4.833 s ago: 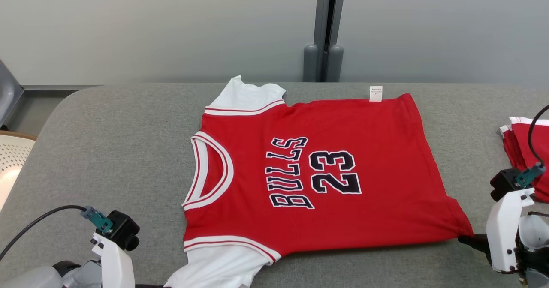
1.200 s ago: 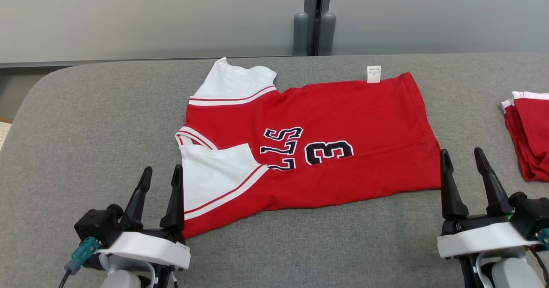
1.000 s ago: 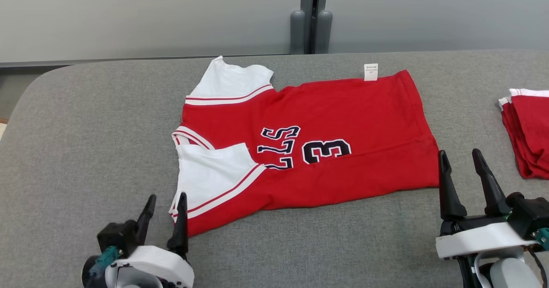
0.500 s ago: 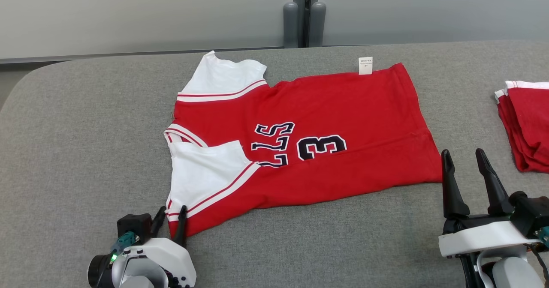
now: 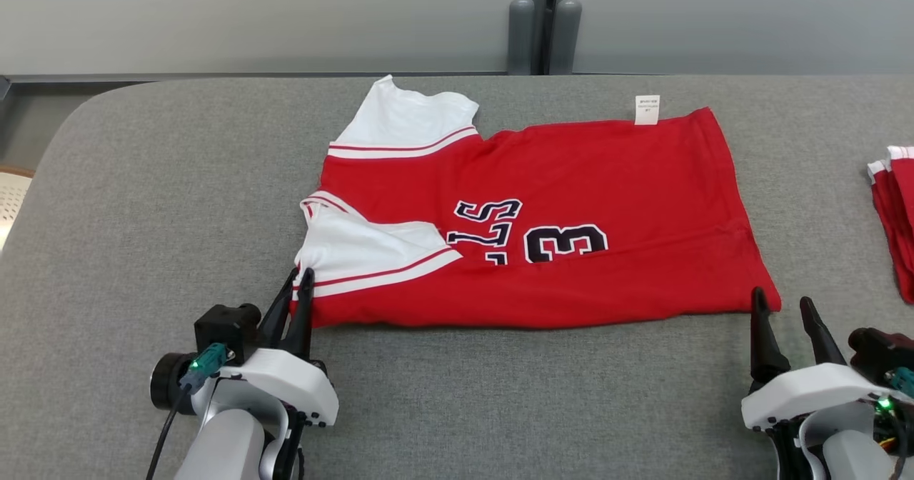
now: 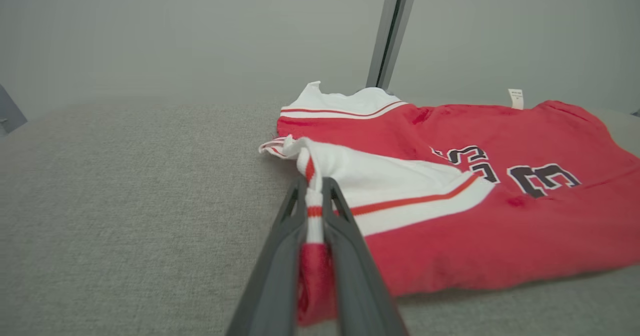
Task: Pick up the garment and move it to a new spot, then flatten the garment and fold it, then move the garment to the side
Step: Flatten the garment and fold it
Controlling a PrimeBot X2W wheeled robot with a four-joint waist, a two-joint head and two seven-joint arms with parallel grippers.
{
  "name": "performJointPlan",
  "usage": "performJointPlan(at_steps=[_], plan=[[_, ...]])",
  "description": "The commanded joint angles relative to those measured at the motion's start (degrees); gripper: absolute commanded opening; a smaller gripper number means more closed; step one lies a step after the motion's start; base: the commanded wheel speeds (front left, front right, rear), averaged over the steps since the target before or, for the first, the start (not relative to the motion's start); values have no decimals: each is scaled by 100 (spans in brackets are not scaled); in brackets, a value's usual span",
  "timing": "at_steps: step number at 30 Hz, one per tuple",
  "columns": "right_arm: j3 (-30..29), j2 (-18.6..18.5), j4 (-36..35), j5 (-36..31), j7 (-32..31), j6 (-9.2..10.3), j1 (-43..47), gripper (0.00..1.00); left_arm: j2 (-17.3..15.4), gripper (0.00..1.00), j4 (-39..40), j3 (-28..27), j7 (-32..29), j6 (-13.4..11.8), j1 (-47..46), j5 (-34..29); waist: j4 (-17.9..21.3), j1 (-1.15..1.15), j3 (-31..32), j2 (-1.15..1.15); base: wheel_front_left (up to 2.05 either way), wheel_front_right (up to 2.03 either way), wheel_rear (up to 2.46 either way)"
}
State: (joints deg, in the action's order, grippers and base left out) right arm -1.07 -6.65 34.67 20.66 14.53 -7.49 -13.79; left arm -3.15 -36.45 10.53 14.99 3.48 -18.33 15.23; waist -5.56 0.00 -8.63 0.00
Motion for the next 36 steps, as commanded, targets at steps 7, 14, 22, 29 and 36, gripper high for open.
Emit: performJointPlan(at_steps=[7, 14, 22, 29, 36], plan=[[-35, -165, 1220, 507, -284, 0, -849, 100, -14, 0, 651, 92, 24, 87, 109, -143, -194, 0, -257, 0, 0, 0, 0], [428, -310, 1721, 1161, -745, -1, -1275, 50, 4, 0, 769, 214, 25, 130, 27, -179, -297, 0, -398, 0, 0, 0, 0], [925, -534, 1781, 1615, -500, 0, -1296, 0, -32, 0, 569, 202, 26, 111, 82, -258, -254, 0, -254, 0, 0, 0, 0], [1267, -695, 1531, 2036, -264, 0, -1085, 0, -151, 0, 518, 126, 26, 134, 170, -278, -106, 0, -9, 0, 0, 0, 0], [1553, -821, 1291, 2430, -368, 1, -678, 0, -204, 0, 569, 77, 26, 163, 431, -231, -13, 0, 320, 0, 0, 0, 0]])
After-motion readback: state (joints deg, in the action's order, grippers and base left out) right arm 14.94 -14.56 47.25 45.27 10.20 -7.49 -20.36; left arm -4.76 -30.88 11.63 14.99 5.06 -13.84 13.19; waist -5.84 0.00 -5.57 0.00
